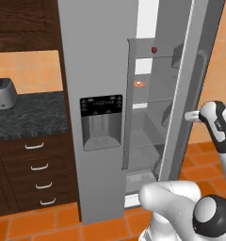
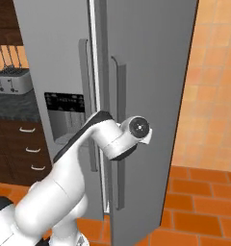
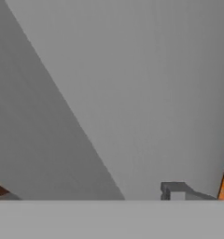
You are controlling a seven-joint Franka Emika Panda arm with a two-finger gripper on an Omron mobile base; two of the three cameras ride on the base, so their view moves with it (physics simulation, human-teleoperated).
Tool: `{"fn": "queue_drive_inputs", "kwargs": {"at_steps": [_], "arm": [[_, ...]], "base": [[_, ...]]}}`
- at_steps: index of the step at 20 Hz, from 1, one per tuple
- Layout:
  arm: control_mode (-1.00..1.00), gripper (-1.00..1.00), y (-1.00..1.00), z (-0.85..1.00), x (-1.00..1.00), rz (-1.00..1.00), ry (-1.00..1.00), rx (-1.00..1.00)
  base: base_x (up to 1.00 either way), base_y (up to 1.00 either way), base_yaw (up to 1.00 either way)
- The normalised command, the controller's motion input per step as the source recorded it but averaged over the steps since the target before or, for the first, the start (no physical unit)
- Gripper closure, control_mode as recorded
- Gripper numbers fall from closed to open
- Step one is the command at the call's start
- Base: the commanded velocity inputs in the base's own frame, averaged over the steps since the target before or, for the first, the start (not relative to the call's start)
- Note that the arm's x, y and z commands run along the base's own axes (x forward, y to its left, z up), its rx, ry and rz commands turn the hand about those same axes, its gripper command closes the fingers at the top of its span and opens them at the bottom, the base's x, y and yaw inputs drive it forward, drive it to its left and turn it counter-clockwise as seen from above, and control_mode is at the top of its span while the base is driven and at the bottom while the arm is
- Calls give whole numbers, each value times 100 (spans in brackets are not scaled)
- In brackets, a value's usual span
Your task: Take the strawberry from the fridge and place it on top of the pancake, located on the dining counter.
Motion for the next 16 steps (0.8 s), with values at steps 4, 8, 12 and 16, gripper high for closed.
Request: {"fn": "queue_drive_inputs", "kwargs": {"at_steps": [4,8,12,16], "arm": [[-100,-100,-56,64,-37,0,1,7],[-100,-100,-1,32,-62,0,0,-3],[-100,-100,93,15,-57,0,5,-44],[-100,-100,100,4,-45,-3,8,-59]], "base": [[0,0,0],[0,0,0],[0,0,0],[0,0,0]]}}
